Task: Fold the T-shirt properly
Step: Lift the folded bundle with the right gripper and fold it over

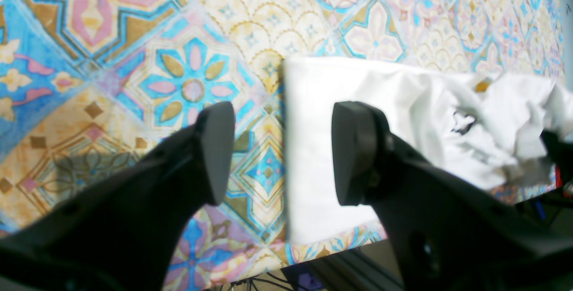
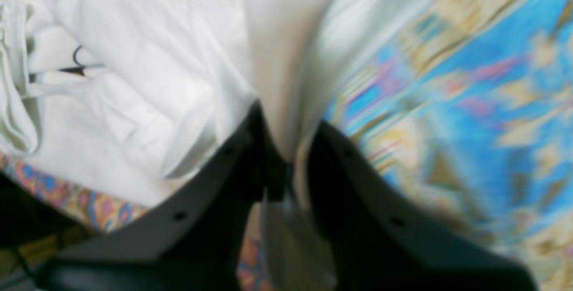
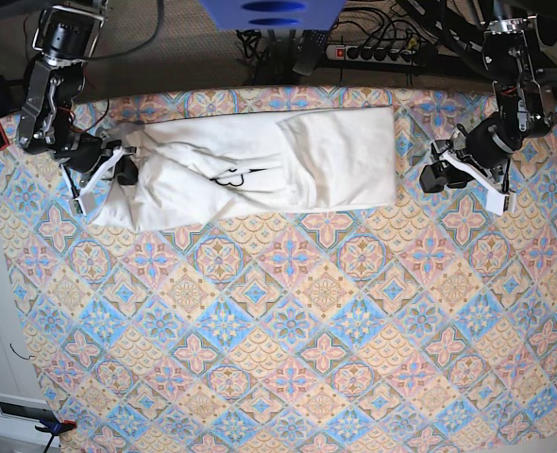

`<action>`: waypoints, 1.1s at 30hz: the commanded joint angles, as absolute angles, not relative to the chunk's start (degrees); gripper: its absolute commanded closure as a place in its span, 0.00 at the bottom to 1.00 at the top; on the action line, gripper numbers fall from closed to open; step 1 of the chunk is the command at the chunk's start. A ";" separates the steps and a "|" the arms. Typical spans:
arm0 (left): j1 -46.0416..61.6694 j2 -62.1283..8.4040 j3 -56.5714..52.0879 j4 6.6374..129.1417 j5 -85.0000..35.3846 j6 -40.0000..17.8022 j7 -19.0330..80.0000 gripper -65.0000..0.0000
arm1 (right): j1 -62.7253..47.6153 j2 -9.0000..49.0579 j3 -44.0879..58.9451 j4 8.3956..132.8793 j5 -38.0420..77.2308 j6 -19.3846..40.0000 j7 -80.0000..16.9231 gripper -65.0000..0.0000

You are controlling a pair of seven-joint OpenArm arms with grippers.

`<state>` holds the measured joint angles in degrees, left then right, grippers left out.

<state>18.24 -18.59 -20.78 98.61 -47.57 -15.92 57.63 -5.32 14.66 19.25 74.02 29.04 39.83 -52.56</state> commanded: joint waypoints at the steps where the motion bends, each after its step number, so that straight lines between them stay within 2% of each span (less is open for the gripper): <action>1: 18.15 -19.30 -21.23 99.56 -48.22 -16.22 56.66 0.48 | -3.82 15.96 20.18 74.95 28.62 40.00 -51.38 0.99; 4: 18.15 -19.30 -21.23 99.47 -48.22 -16.22 56.66 0.50 | -1.80 16.31 22.64 74.86 25.54 40.00 -51.38 0.99; 9: 18.42 -19.38 -21.23 99.47 -48.22 -16.22 56.66 0.75 | 1.71 16.31 26.42 74.86 19.47 40.00 -51.47 0.99; 11: 19.03 -19.38 -21.23 99.47 -48.22 -16.22 56.66 0.82 | 2.33 16.31 27.74 74.86 18.68 40.00 -51.65 0.99; 16: 19.47 -19.21 -21.14 99.47 -48.22 -16.22 56.66 0.83 | 2.15 17.10 27.82 75.82 18.68 40.00 -52.18 0.99; 20: 20.09 -19.21 -20.88 99.47 -48.13 -16.22 56.66 0.83 | -0.40 15.78 26.33 81.45 18.68 40.00 -55.08 0.99; 23: 20.44 -19.03 -20.62 99.47 -46.90 -16.22 56.66 0.87 | -3.74 15.34 21.58 87.69 18.68 40.00 -55.08 0.99; 26: 20.53 -18.15 -20.62 99.47 -44.97 -16.22 56.66 1.00 | -6.02 15.34 16.66 92.79 18.68 40.00 -55.08 0.99; 33: 20.62 -17.10 -20.62 99.47 -42.15 -16.22 56.66 1.00 | -7.60 12.18 5.93 102.20 18.68 40.00 -55.60 1.00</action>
